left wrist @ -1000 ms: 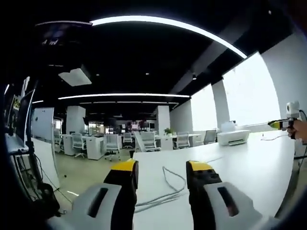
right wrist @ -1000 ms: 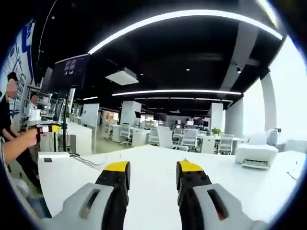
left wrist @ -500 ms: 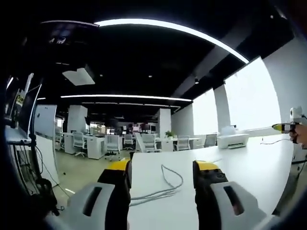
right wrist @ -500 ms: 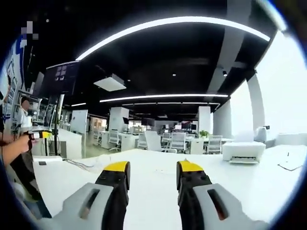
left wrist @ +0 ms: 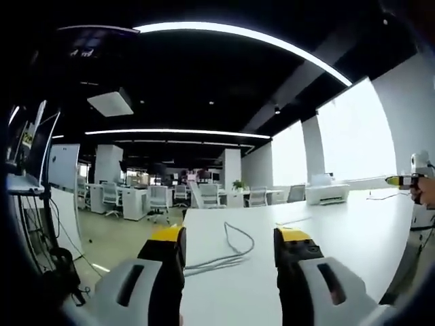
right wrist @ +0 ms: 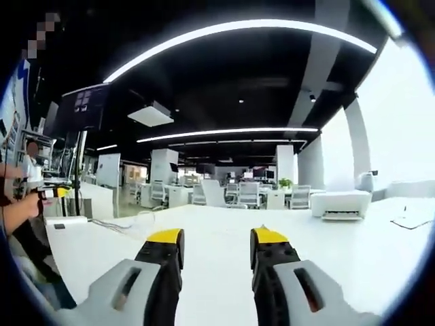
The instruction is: Pick up the power strip scattered on the table, fix it on the side mounting bracket of the table, and press the switch
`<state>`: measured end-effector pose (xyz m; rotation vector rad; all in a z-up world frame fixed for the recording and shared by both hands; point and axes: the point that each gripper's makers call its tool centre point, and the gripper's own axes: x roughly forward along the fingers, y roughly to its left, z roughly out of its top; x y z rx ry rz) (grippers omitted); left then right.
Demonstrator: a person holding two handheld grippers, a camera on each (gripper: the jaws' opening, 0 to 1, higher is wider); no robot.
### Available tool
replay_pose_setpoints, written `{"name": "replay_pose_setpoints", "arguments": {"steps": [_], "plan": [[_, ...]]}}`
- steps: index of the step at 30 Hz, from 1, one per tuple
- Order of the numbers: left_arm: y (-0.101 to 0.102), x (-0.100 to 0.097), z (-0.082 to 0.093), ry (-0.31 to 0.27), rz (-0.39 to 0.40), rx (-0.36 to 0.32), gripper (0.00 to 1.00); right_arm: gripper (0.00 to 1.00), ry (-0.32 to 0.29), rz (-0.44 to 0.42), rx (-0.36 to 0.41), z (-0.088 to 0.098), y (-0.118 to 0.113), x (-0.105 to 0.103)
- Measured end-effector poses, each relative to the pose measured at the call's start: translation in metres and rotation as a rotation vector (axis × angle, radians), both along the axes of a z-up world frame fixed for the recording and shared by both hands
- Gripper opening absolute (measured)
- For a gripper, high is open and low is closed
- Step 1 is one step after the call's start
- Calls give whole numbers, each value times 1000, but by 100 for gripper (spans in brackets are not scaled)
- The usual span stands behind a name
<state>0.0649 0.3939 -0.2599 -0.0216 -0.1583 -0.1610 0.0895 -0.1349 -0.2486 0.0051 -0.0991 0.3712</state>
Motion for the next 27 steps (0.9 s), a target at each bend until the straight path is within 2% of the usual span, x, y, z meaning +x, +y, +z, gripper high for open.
{"name": "replay_pose_setpoints", "arguments": {"steps": [3, 8, 18, 27], "plan": [[-3, 2, -9, 24, 3, 8, 57, 35, 10, -10, 13, -10, -5, -3], [-6, 3, -16, 40, 0, 9, 57, 35, 34, -37, 26, -22, -14, -5], [-5, 2, -12, 30, 7, 11, 56, 35, 26, -53, 28, -20, -18, -7], [4, -4, -10, 23, 29, 7, 56, 35, 33, -44, 35, -24, -11, -4]]}}
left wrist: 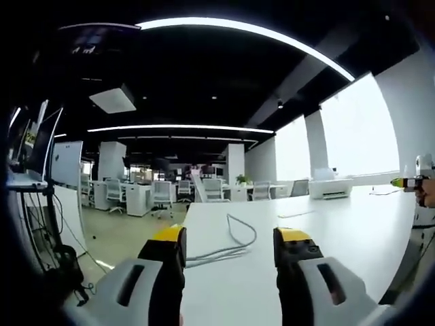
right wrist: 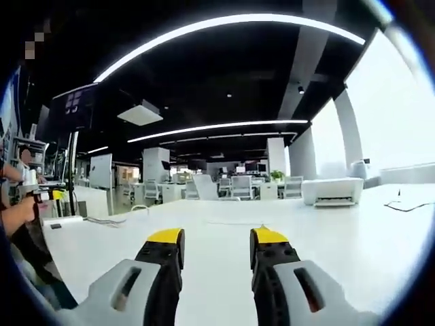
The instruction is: Pick up the power strip scattered on the table, fix it on the side mounting bracket of the table, and press the switch
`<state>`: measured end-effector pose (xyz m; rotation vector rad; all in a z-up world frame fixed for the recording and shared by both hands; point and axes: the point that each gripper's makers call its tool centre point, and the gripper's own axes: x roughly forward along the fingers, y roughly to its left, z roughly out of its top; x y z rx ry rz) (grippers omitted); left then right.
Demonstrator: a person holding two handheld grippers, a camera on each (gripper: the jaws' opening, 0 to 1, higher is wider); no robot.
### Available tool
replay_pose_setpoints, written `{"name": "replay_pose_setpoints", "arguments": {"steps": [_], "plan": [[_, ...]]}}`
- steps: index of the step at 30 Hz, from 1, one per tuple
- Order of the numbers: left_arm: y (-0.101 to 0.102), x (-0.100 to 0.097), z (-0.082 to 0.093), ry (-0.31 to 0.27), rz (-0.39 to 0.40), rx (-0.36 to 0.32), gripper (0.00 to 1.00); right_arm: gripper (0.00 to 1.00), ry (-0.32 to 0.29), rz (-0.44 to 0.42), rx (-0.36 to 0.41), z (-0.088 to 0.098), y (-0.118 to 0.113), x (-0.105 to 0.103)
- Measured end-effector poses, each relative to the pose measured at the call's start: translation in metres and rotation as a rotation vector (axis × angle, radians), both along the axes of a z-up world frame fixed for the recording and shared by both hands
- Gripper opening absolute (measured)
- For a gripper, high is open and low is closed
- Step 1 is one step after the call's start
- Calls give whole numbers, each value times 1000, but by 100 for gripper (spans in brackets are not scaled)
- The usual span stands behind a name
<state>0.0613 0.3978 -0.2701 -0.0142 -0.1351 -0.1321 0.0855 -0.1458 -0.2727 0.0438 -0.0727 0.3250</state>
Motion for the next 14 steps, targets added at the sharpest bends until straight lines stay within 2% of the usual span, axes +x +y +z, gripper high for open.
{"name": "replay_pose_setpoints", "arguments": {"steps": [14], "plan": [[10, -1, -3, -2, 13, -11, 56, 35, 10, 7, -1, -2, 9, 3]]}}
